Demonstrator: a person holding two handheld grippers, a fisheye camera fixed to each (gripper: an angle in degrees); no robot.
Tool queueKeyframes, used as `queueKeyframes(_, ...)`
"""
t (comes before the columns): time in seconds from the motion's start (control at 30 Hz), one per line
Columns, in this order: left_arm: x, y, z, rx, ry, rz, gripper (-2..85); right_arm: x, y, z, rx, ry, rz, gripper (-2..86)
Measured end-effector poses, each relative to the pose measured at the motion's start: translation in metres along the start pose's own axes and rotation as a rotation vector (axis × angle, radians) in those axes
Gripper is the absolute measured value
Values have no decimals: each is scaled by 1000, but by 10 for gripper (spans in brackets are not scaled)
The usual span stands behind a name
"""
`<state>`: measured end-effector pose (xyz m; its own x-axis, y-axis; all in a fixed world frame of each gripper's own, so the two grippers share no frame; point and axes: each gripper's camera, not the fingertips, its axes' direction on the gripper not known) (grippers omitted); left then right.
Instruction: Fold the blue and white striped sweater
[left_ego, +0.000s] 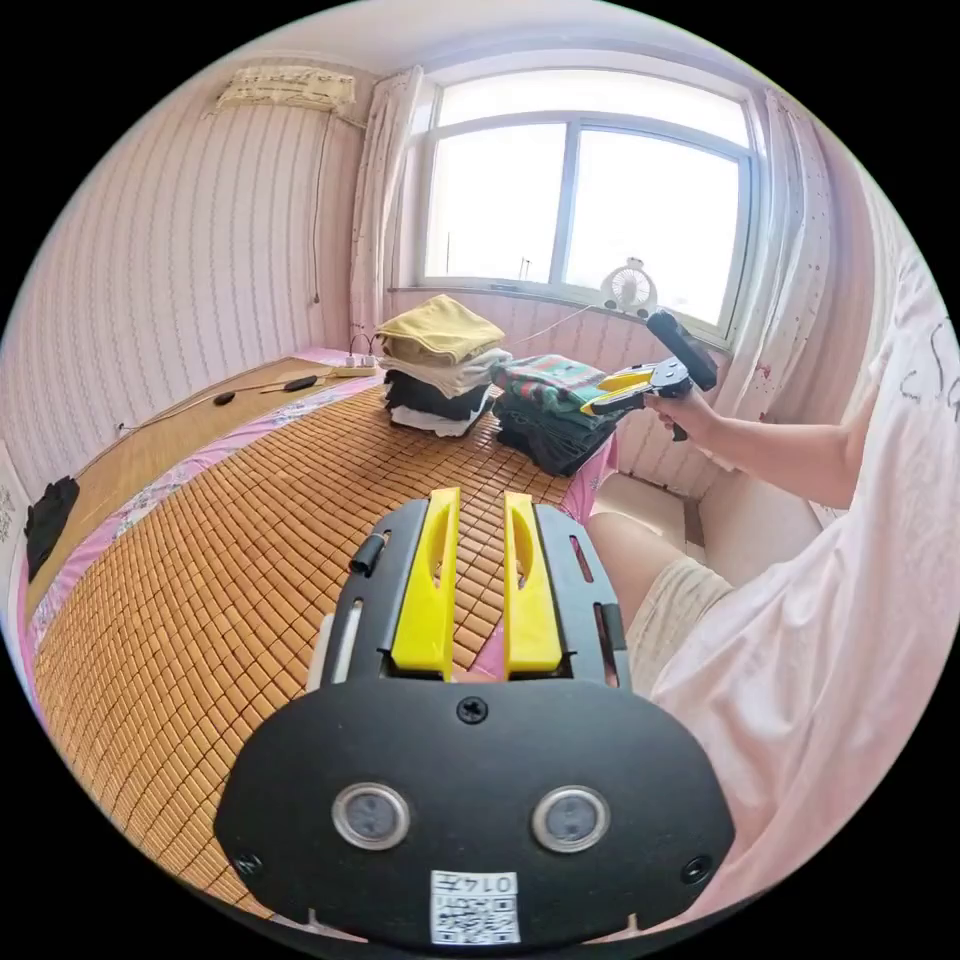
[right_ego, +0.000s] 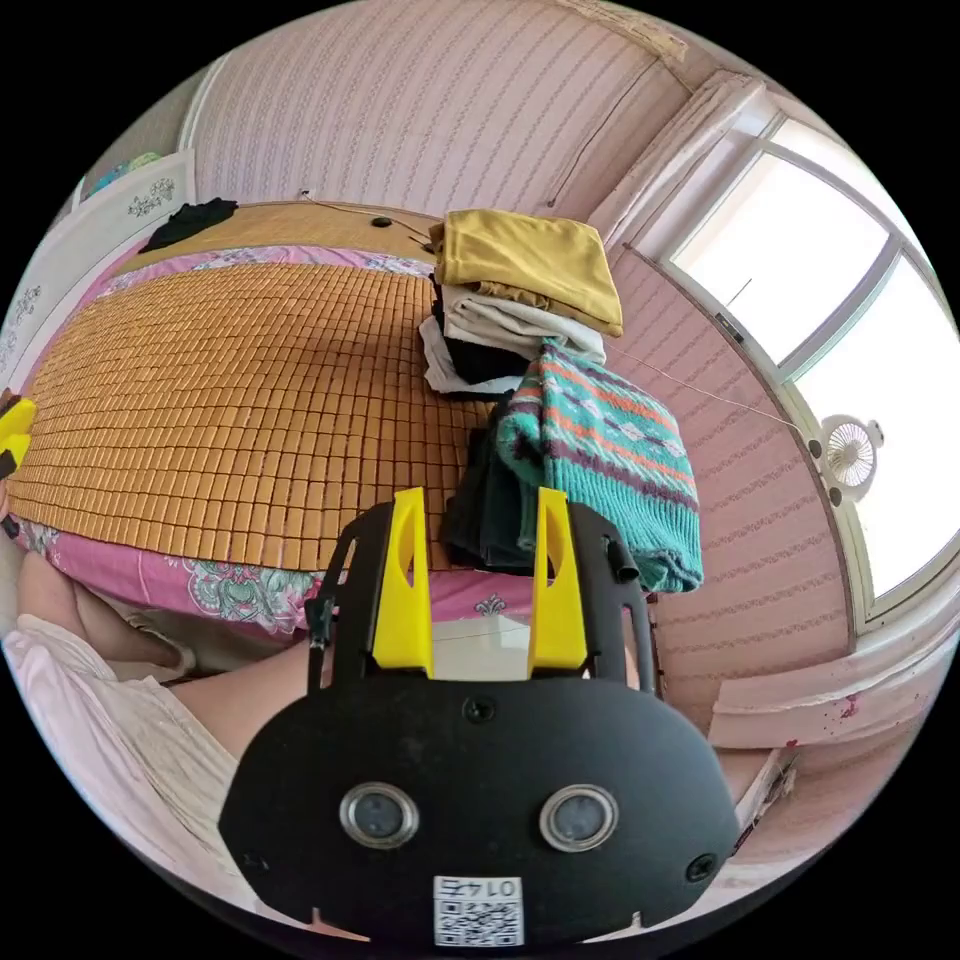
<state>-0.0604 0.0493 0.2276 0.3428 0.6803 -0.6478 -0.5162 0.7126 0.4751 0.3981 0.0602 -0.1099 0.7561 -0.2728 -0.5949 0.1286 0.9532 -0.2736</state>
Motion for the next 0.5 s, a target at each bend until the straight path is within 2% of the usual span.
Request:
queueKeyframes(0.17, 35, -64, 103, -102, 100, 136, 109, 79, 6, 9, -7, -9, 121, 165)
queueKeyframes(0.23, 50, -94, 167, -197, 177, 157, 117, 92, 7, 25, -58, 19, 108, 154)
queueKeyframes(0.3, 61, -117, 214, -257, 229, 177, 120, 109, 4, 52, -205, 125, 47, 120)
queueKeyframes(0.43, 90, -177, 301, -257, 189, 251, 145, 145, 5, 43, -184, 132, 47, 90)
queueKeyframes(0.5, 97, -203, 338, -258, 199, 213, 158, 176, 14, 31, -157, 50, 78, 69)
